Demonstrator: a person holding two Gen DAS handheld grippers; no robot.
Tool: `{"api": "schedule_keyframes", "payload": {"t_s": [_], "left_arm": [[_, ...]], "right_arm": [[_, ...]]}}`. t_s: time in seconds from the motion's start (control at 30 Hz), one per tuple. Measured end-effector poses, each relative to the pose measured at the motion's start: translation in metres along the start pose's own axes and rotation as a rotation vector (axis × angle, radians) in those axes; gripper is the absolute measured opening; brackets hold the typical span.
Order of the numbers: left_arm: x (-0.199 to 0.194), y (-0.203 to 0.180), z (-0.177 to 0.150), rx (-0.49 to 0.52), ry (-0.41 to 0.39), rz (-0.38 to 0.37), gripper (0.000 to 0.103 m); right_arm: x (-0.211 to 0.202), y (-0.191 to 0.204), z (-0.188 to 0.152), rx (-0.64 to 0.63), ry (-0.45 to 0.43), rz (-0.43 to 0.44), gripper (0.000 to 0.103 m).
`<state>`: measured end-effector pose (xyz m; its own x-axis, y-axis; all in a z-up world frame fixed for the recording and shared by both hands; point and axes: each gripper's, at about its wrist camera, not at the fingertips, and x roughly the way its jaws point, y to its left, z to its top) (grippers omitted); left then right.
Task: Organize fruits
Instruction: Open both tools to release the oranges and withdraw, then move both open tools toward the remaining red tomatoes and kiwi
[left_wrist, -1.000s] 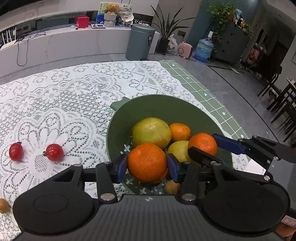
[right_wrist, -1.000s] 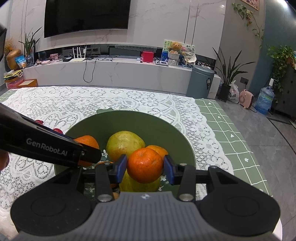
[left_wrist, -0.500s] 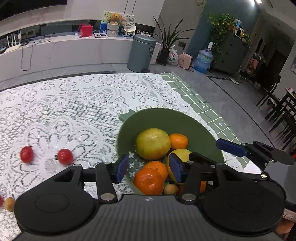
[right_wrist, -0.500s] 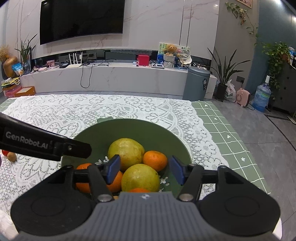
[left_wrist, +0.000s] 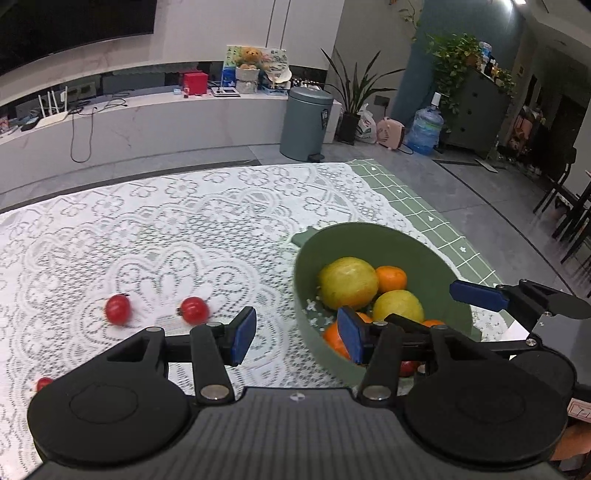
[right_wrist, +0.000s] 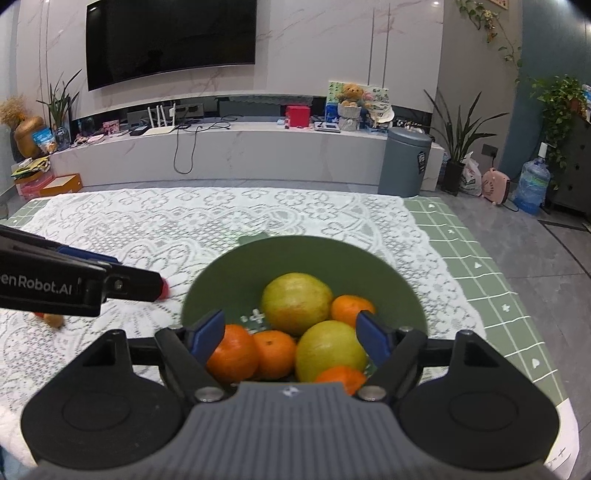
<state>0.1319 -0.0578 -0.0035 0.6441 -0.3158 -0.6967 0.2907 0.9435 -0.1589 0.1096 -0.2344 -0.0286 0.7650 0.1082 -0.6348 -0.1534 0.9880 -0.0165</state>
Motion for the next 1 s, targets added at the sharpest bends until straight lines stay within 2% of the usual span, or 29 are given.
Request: {"api": "schedule_keyframes", "payload": {"t_s": [0.33,0.53,0.77,1.0], "left_arm": [[-0.018,0.021,-0.017,-0.011,0.003,0.056,0.06],[-0.03,0.038,-0.032,-0.027,0.006,0.076,0.059],[-0.04,0.065,-0.05,-0.089,0.011,0.106,0.059],[-0.048,0.097,-0.066,-0.185,0.009,0.139,0.059]], "right_arm": [[-0.006,0.026,-0.008,0.011,0.037,0.078,0.078],[-0.008,0.052,-0.015,-0.007,0.036,0.162,0.078],[-0.006,0.086,-0.021,-0.088,0.045,0.204,0.077],[0.007,0.105,-0.032,-0.12,0.103,0.23,0.078]]}}
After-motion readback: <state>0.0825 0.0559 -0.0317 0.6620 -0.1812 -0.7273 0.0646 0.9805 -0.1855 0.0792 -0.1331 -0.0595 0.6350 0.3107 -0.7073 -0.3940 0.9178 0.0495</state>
